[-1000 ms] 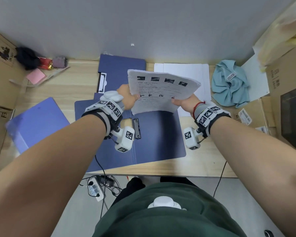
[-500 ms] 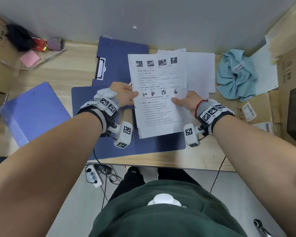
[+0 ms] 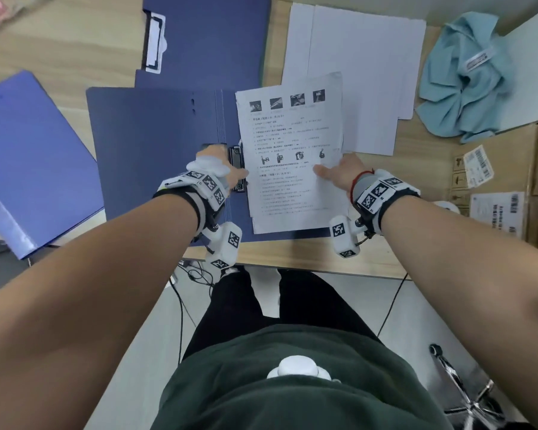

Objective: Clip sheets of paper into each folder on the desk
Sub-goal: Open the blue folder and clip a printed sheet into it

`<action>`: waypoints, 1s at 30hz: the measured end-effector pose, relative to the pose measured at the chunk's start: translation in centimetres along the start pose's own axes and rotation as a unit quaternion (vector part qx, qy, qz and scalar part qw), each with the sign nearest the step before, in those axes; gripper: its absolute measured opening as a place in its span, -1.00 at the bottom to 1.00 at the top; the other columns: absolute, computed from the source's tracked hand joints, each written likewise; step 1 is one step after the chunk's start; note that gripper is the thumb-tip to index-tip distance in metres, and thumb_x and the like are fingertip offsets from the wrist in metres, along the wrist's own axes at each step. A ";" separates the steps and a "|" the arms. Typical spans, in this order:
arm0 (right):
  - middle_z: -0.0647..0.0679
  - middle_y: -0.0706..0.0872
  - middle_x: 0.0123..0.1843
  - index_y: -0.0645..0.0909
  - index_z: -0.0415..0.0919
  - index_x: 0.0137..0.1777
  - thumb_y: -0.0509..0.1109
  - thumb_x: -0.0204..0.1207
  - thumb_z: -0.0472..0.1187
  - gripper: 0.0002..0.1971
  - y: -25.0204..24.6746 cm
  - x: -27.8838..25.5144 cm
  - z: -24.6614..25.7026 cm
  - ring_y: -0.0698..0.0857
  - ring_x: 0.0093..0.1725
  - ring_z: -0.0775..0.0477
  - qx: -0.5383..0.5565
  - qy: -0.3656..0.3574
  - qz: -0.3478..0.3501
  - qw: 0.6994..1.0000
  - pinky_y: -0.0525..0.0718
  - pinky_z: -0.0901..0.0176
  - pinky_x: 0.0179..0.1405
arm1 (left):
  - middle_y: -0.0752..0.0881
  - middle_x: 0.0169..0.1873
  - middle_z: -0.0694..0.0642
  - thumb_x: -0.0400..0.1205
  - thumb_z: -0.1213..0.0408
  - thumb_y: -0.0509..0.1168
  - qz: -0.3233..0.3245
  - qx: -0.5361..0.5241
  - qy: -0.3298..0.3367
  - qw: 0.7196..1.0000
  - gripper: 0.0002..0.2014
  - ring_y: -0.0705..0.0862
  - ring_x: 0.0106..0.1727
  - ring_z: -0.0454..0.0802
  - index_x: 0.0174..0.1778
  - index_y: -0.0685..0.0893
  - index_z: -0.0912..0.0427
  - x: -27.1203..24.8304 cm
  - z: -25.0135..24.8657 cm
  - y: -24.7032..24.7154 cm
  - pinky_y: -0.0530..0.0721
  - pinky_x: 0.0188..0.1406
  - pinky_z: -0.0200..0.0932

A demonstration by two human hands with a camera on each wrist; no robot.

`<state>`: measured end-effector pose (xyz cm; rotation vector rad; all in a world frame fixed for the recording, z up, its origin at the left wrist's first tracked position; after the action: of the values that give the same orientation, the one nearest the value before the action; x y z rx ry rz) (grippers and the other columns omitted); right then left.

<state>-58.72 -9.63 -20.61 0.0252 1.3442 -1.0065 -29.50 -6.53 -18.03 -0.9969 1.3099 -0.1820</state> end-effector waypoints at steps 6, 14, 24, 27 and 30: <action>-0.22 0.36 0.66 0.20 -0.38 0.66 0.42 0.57 0.17 -0.13 0.8 0.8 -0.4 0.39 0.61 -0.25 0.004 0.009 -0.002 1.000 0.41 -0.03 0.51 | 0.56 -0.30 0.05 0.54 0.02 0.41 -0.005 0.003 -0.037 0.999 -0.70 0.59 -0.18 0.05 -0.17 0.49 0.15 1.5 -0.7 0.8 0.48 -0.30 -0.16; -0.23 0.38 0.64 0.19 -0.38 0.66 0.41 0.56 0.20 -0.11 1.0 1.3 -0.8 0.44 0.57 -0.27 0.002 0.012 0.012 1.000 0.46 -0.04 0.42 | 0.63 -0.31 0.05 0.47 0.05 0.50 0.003 -0.050 -0.050 0.998 -0.70 0.57 -0.36 0.02 -0.27 0.53 0.12 1.6 -0.2 0.6 0.46 -0.40 -0.18; -0.25 0.44 0.60 0.25 -0.39 0.64 0.44 0.53 0.21 -0.11 1.5 2.4 -1.4 0.49 0.53 -0.28 0.042 0.024 0.022 0.999 0.50 -0.06 0.42 | 0.86 -0.32 0.13 0.37 0.10 0.45 0.048 -0.239 -0.087 0.966 -0.83 0.86 -0.12 0.06 -0.23 0.61 0.01 0.7 1.9 1.2 0.79 0.11 0.08; -0.22 0.50 0.55 0.33 -0.37 0.60 0.48 0.46 0.25 -0.09 1.8 2.6 -1.8 0.53 0.48 -0.27 0.048 0.035 0.030 0.998 0.54 -0.07 0.42 | 0.85 -0.35 0.11 0.27 0.09 0.44 0.041 -0.257 -0.084 0.962 -0.80 0.86 -0.11 0.08 -0.26 0.65 0.03 0.9 1.9 1.4 0.80 0.07 0.07; -0.15 0.61 0.47 0.45 -0.29 0.54 0.53 0.04 0.47 0.16 1.9 3.3 -2.4 0.65 0.36 -0.24 0.067 0.031 0.035 0.997 0.64 -0.15 0.35 | 0.86 -0.30 0.13 0.24 0.10 0.45 0.041 -0.273 -0.076 0.958 -0.72 0.86 -0.09 0.09 -0.18 0.72 0.09 1.5 2.1 1.9 0.80 0.05 0.10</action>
<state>-59.80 -9.09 -24.94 0.2051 1.3214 -1.0415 -28.00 -5.31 -20.61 -1.3869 1.2819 0.3356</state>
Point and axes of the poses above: each hand's wrist, its own x-axis towards the middle knuckle, its own y-axis out of the palm, z = x × y, the point moved 9 cm from there along x, towards the middle knuckle
